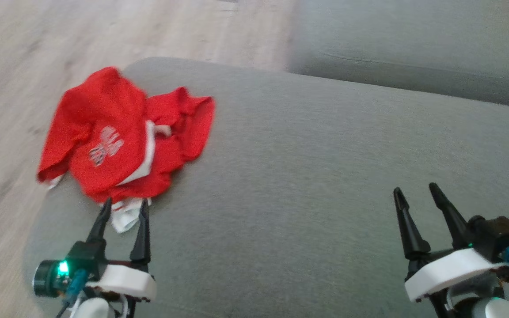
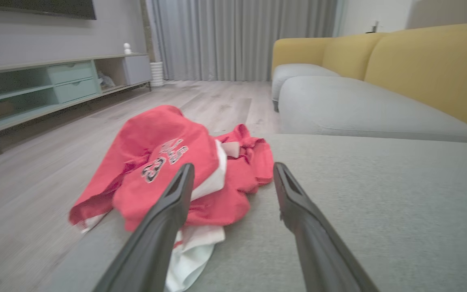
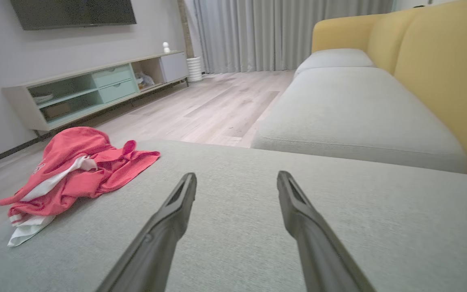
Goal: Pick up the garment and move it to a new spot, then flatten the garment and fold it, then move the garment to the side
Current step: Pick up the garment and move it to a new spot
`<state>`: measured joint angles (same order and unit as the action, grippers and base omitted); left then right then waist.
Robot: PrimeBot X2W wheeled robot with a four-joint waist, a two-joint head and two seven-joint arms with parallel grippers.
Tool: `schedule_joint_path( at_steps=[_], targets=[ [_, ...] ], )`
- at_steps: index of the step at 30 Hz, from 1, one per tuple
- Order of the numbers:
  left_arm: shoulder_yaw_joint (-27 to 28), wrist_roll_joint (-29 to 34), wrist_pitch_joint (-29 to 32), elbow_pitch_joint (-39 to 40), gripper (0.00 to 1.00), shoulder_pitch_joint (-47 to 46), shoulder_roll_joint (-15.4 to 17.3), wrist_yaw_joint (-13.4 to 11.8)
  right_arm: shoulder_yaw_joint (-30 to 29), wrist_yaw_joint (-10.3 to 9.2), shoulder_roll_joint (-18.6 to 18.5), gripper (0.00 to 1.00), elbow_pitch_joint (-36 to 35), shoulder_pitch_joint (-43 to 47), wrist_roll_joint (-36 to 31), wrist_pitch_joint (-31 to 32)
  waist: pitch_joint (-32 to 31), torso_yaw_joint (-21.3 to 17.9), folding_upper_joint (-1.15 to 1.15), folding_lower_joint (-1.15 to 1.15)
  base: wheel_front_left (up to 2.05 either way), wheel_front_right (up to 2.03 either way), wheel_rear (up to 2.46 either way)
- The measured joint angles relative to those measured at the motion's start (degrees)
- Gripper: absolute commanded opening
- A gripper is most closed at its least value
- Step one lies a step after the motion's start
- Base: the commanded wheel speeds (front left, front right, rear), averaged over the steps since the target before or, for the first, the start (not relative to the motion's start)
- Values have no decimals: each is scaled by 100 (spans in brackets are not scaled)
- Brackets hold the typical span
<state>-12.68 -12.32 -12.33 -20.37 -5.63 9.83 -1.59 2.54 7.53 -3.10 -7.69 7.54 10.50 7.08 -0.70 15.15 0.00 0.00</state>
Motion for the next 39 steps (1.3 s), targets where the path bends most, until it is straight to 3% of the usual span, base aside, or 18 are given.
schedule_joint_path(
  at_steps=[4,16,30,39],
  targets=[
    [140,-73,-1,14,100,20,48,-92,183,0,-73,100,-32,-38,0,0,18,489,0,0,0,0,0],
    [264,-249,-35,118,100,147,63,-215,405,0,-166,100,-113,-308,2,52,171,1473,0,0,0,0,0],
    [304,-303,-164,263,100,70,-32,-289,358,0,-363,100,-388,-448,10,253,608,1541,0,0,0,0,0],
    [109,-265,-100,-99,100,-1504,-169,-65,238,0,-780,100,-962,-1065,7,662,1521,1303,0,1,0,0,0]
  ],
)
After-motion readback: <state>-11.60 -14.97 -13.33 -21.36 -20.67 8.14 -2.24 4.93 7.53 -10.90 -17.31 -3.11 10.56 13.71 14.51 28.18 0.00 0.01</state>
